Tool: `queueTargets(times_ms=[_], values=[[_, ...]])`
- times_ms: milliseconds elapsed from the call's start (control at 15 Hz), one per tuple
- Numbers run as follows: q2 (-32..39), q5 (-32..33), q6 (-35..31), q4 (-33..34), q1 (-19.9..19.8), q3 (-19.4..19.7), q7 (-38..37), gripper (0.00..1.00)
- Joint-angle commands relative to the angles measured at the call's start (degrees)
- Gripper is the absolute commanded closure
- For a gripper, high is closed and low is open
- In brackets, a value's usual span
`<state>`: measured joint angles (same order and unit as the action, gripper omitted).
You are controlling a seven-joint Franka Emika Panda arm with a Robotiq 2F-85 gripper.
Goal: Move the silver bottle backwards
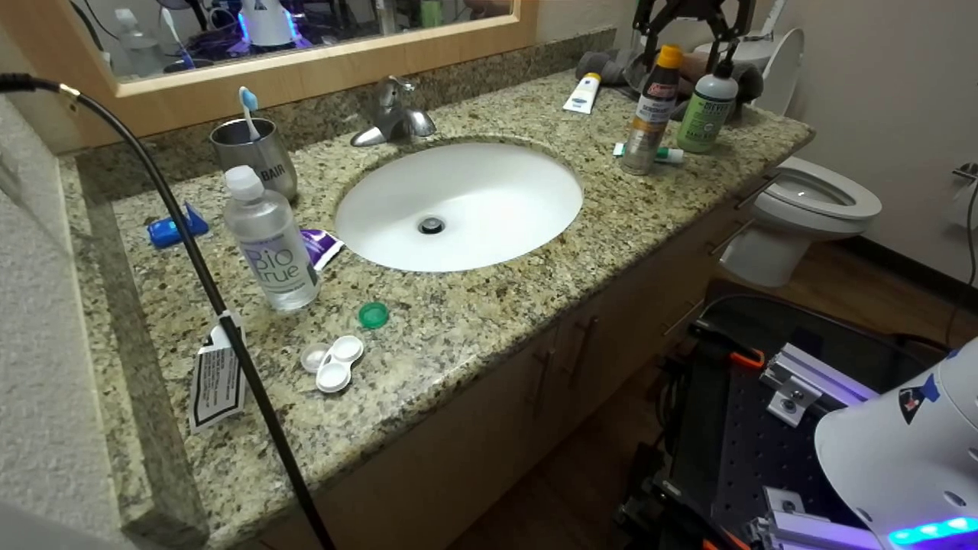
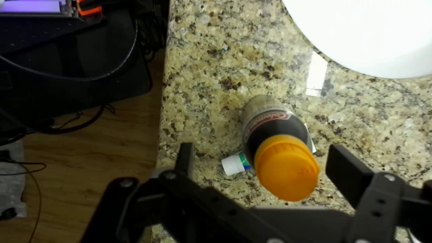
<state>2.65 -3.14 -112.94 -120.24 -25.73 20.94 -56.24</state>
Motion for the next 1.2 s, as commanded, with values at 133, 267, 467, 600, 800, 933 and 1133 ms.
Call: queueTargets(times_ms=[133,267,467,600,800,933,1133], values=[[2.4,-0.4,0.3,0.8,1.0,1.2,0.3,0.00],[3.7,-1.0,0.3,1.1,1.0,1.3,0.9,0.00],[2.8,-0.3,0.3,0.5,1.4,1.4,0.1,0.00],[3.2,-0.3,0.3,0.6,1.4,1.4,0.1,0.00],[3.0,-1.4,-0.6,0.3,1.3,1.3,0.7,0.34],[3.0,-2.1,-0.6,0.4,1.3,1.4,0.9,0.47],[2.7,-3.1,-0.9,0.3,1.1,1.6,1.1,0.69]])
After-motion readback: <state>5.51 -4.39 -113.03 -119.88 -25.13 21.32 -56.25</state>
